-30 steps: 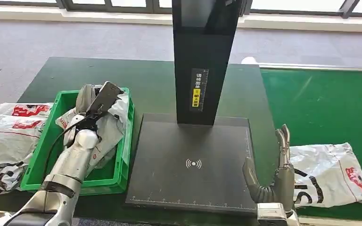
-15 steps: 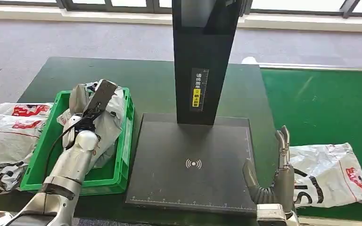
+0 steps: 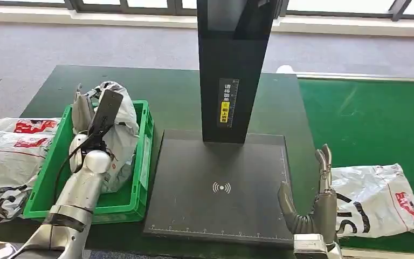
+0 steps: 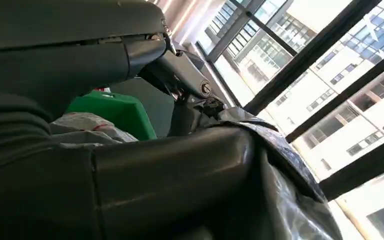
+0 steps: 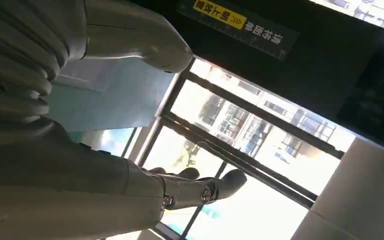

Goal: Moved the parcel from conveyor to table for the left to box.

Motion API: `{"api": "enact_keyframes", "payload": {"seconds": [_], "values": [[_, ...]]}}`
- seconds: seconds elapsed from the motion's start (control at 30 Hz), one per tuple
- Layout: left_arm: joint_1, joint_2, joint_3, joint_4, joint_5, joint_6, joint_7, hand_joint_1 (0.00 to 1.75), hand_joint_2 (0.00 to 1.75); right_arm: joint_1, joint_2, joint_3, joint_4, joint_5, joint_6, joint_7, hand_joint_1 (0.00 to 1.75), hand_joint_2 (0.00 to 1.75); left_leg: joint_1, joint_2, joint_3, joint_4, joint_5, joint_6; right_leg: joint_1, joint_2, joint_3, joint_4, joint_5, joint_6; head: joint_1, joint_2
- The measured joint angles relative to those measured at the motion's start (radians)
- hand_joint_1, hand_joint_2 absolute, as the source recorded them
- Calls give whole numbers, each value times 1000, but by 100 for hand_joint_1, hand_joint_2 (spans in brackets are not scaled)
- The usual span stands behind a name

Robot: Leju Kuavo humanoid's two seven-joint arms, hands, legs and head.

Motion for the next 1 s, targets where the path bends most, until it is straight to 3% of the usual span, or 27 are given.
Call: {"api": "enact_keyframes", "payload": {"seconds": [1.0], "values": [[23, -14, 0, -18, -134, 59, 85, 0, 0, 32, 29, -2, -49, 40, 6, 8, 0, 175, 0, 0, 0, 0, 0, 0, 0, 0, 0, 0, 0, 0, 0, 0]]}}
